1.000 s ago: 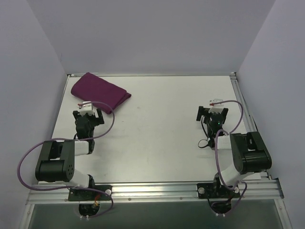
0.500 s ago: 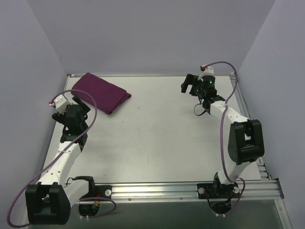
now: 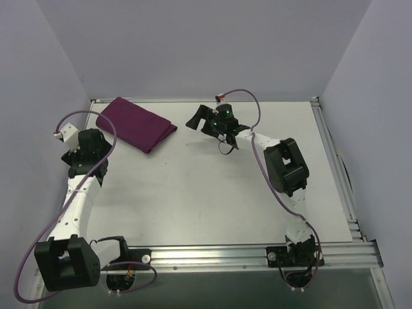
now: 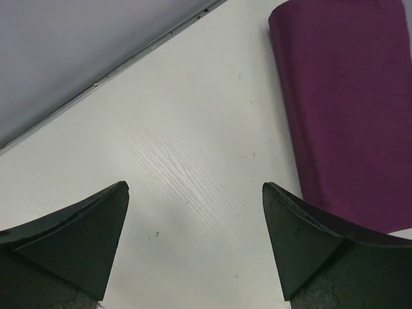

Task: Open and lay out the surgical kit
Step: Move the surgical kit at the center of the board.

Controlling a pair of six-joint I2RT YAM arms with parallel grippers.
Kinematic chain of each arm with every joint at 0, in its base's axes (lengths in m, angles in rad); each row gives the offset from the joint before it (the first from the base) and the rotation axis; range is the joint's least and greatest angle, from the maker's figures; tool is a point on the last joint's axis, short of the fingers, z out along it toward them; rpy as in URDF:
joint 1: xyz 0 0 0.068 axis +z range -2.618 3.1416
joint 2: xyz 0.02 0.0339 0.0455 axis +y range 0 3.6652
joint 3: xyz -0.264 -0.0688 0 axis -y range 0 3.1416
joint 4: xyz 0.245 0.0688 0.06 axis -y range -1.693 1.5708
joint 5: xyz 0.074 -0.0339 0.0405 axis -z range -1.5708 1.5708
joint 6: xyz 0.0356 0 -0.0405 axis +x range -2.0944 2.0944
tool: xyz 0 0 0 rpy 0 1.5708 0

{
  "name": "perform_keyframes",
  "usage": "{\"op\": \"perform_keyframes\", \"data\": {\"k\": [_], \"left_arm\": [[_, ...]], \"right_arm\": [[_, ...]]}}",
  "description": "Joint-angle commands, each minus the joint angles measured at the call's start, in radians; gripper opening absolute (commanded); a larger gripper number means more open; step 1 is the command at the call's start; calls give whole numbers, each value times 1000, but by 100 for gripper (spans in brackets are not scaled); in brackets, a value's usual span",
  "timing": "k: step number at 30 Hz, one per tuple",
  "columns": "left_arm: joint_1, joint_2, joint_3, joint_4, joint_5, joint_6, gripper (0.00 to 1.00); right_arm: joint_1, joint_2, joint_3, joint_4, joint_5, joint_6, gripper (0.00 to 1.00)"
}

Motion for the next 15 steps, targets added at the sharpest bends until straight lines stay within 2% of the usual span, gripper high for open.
{"op": "perform_keyframes", "data": {"k": [1, 4, 8, 15], "left_arm": [[-5, 5, 137, -89, 16, 10, 94], [-35, 2, 171, -160, -38, -36, 94], [-40, -32, 180, -178, -15, -59, 94], [-54, -24, 274, -236, 138, -8, 94]], "right_arm": [[55, 81, 92, 131, -16, 127, 93], [105, 167, 154, 166, -4, 186, 91], [171, 233, 181, 191, 40, 222, 89], [229, 331, 227, 305, 66, 263, 86]]}}
